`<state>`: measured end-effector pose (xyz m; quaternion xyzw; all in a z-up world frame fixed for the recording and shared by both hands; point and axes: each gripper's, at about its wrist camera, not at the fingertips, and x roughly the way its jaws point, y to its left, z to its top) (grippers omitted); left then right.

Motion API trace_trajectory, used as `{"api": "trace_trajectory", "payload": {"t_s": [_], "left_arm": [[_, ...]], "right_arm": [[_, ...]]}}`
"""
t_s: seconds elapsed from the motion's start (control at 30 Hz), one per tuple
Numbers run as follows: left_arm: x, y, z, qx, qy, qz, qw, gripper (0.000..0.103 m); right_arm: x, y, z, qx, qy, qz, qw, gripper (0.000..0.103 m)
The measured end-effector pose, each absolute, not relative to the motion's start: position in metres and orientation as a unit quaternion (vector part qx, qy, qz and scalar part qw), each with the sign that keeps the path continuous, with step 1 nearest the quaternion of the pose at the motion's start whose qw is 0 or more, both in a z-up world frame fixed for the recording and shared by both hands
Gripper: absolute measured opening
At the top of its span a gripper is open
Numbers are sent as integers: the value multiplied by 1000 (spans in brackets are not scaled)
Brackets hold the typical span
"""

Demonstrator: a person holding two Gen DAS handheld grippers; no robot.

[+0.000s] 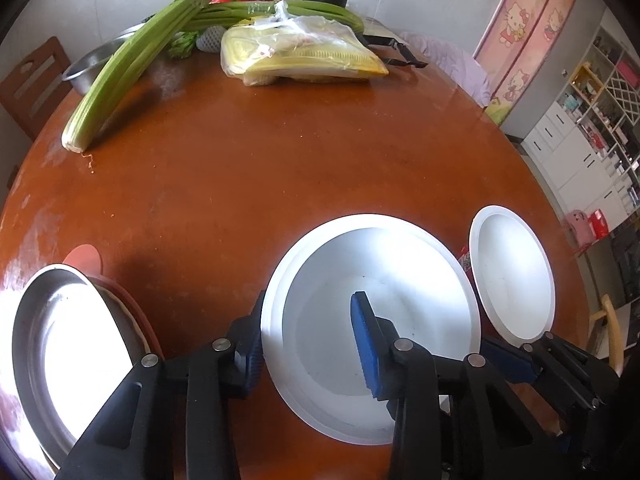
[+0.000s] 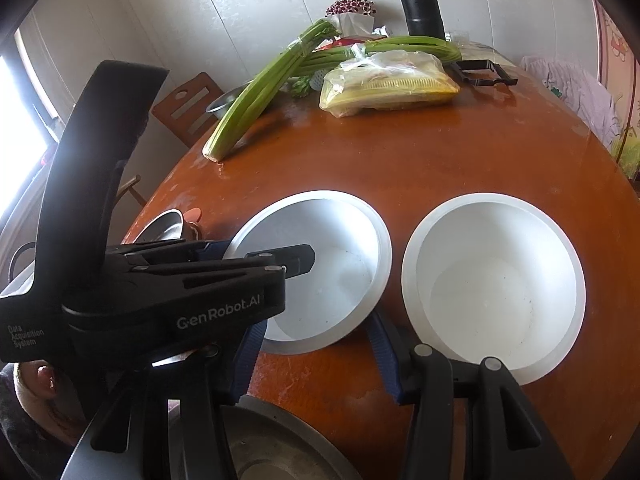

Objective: Organize plates and bowls
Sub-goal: 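Close the left gripper on the paper bowl rim and lift it, then carry the paper bowl with the left gripper over the large steel bowl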

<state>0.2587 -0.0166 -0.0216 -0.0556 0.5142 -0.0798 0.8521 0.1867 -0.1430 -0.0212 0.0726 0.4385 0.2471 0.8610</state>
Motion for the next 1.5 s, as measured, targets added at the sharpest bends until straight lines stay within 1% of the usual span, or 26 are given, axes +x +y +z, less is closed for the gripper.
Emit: {"api": "trace_trajectory", "payload": {"t_s": [0.6, 1.5], "left_arm": [[229, -16, 8, -53, 485, -84, 869, 40], [150, -23, 44, -58, 448, -93, 887, 40]], "right_arm": [[167, -143, -2, 64, 412, 247, 875, 52], [103, -152, 23, 50, 372, 265, 888, 52]]}}
